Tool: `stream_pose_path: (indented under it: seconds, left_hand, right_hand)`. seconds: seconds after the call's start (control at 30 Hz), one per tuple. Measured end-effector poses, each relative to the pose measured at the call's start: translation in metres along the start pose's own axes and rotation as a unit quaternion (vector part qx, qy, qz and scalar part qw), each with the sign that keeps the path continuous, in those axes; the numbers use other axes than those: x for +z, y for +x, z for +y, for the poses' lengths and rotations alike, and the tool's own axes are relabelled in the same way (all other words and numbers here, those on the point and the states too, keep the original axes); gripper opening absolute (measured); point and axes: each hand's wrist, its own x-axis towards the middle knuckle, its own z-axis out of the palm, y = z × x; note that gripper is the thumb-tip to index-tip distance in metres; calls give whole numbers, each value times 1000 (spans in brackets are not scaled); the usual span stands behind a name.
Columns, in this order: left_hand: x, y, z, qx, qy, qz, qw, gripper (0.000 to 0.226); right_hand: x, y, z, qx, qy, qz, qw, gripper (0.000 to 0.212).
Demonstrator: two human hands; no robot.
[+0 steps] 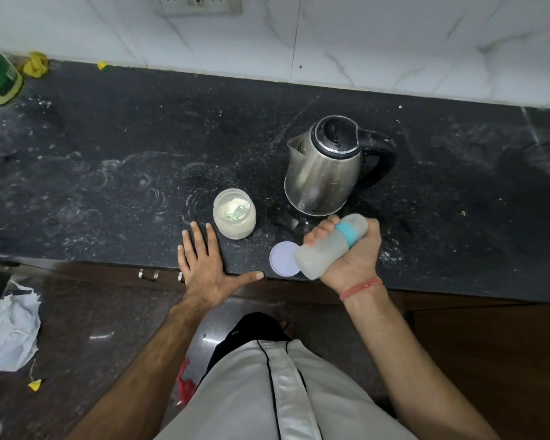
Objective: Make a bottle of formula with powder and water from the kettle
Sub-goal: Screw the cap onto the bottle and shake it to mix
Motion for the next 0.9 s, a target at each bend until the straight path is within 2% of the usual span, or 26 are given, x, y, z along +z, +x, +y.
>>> stream_pose_path:
  seconds: [0.07, 0.2, 0.3, 0.43, 0.57, 0.7, 0.8, 0.9]
  left_hand:
    - [0, -1, 1, -3, -1, 3, 1000, 185]
    - [1, 0, -1, 1, -1, 6, 1000, 186]
    - [2, 1, -2, 1, 0, 6, 1000, 186]
    - [1, 0, -2, -3, 3, 5, 1000, 185]
    - [2, -2, -1, -5, 0, 5, 1000, 184]
    - [3, -1, -1, -6, 0, 9, 1000, 185]
    - [3, -2, 1, -10, -2, 10, 1000, 186]
    - [2, -2, 1, -10, 1, 9, 1000, 186]
  right_hand:
    - [1, -1, 0, -8, 46, -3, 999, 38]
    - [-6, -4, 6, 8, -13, -21, 1000, 42]
    - [-10, -3, -1, -10, 85, -19, 996, 42]
    - [-13, -5, -3, 18, -21, -15, 999, 42]
    - [-10, -5, -17, -22, 79, -29, 996, 31]
    - [-10, -5, -8, -6, -6, -23, 1000, 38]
    - [-11, -5, -9, -9, 36, -16, 999, 34]
    - [-10, -6, -5, 22, -59, -23, 998, 43]
